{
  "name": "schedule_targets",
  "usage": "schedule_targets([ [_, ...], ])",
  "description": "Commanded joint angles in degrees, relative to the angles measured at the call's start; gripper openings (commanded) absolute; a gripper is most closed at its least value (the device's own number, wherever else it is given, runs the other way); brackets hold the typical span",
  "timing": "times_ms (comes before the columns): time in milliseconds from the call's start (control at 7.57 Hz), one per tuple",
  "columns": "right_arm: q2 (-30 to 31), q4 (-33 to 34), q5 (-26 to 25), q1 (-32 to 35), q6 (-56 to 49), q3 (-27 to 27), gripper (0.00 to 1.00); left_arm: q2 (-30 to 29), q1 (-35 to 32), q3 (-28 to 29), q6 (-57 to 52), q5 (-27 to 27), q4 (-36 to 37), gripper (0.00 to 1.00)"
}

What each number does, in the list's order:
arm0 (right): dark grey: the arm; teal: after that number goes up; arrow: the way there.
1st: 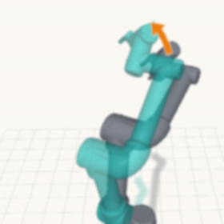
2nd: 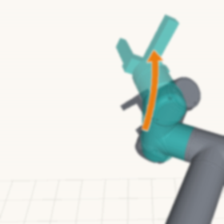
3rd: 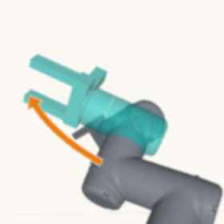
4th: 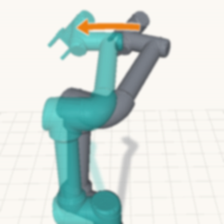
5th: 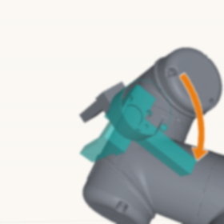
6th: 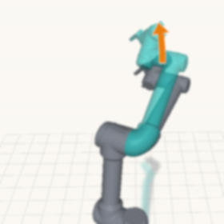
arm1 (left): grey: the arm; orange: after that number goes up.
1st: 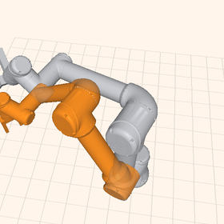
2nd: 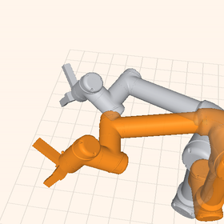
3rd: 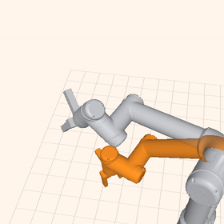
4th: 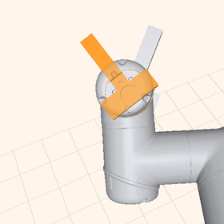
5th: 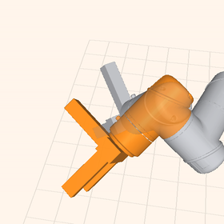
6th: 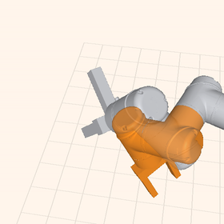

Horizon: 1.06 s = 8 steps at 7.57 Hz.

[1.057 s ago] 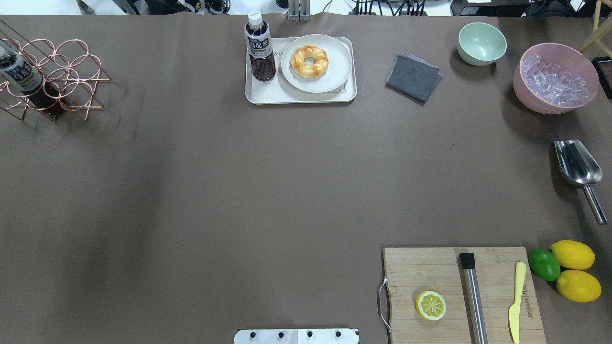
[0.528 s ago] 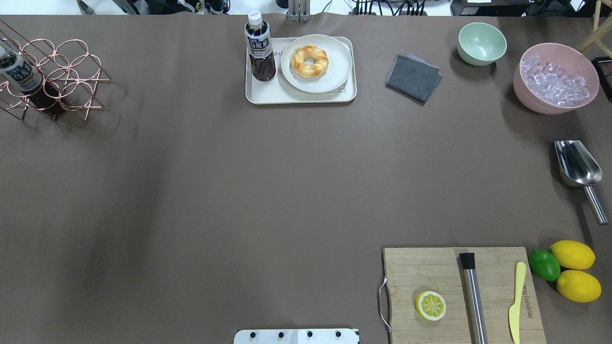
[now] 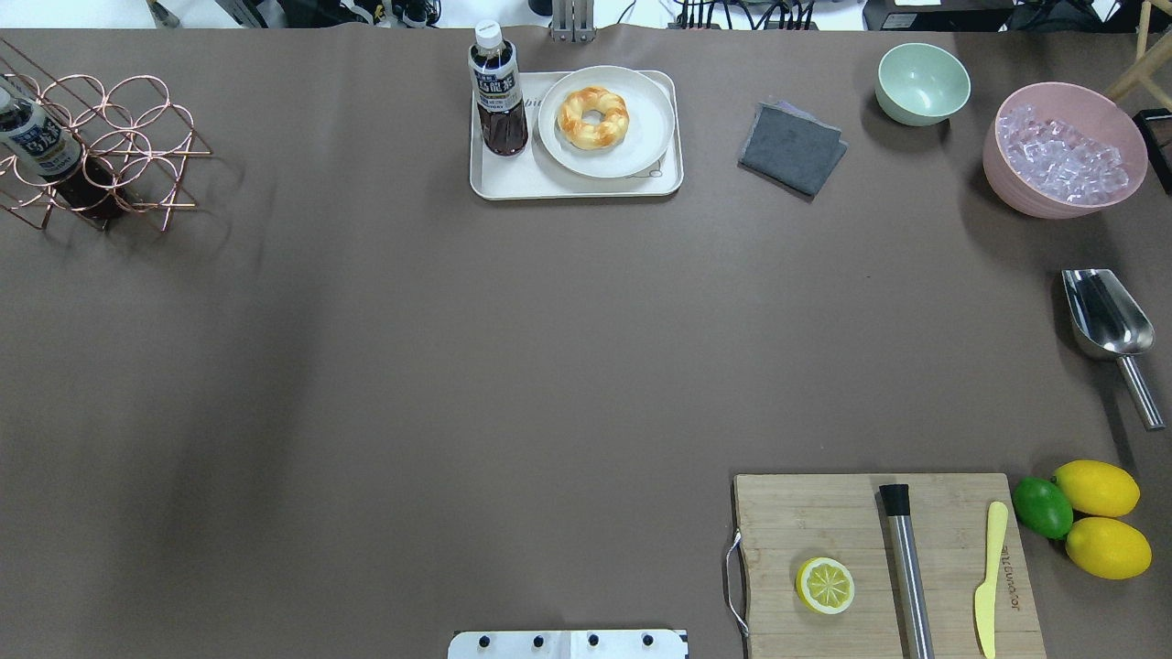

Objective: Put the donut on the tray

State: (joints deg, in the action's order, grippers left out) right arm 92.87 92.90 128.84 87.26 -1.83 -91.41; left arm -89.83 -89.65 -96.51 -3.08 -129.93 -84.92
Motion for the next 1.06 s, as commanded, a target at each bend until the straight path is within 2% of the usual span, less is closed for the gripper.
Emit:
schedule_targets([
  [0,-0.32,0.08,0.01,0.01,0.16,0.01,1.0,0.09,0.0,0.0,0.0,1.7,-0.25,0.98],
  [264,-0.85,0.17,2.29,1.5,0.08,-0.26,1.0,0.09,0.0,0.09,0.0,1.7,-0.25,0.98],
  [925,-1.38,0.35,2.29,2.56,0.07,-0.61,1.0,0.01,0.0,0.09,0.0,1.7,-0.33,0.98],
])
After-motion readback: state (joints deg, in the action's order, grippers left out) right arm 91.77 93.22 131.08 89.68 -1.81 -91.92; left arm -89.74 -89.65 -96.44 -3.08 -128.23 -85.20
